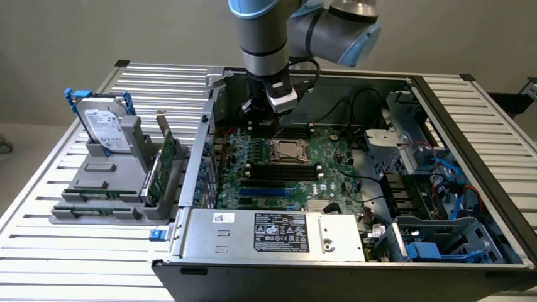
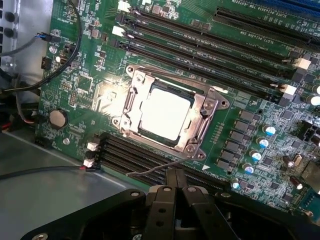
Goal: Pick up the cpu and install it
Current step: 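Close the cpu cover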
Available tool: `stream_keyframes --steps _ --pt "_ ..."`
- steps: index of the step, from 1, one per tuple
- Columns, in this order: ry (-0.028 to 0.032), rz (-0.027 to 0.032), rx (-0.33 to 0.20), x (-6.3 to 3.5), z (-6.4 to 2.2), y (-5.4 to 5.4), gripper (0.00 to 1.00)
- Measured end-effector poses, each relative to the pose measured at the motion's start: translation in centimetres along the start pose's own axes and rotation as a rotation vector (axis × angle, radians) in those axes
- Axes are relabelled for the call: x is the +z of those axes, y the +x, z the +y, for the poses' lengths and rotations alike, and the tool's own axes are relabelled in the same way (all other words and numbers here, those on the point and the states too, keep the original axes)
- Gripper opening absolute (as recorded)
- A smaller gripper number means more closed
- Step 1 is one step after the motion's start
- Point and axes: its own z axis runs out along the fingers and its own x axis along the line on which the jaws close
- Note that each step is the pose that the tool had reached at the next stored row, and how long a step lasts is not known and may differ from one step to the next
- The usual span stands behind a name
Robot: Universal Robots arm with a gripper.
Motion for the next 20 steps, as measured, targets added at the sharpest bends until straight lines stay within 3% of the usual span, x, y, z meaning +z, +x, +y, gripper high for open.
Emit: stream_keyframes --steps 8,15,20 --pt "-0.0002 0.0001 0.0 1.36 0.04 -0.2 0.11" --pt "-0.0002 0.0002 0.0 1.58 -0.47 0.0 0.11" --pt "-0.0052 -0.0016 -0.001 2.1 -0.41 -0.1 0.11"
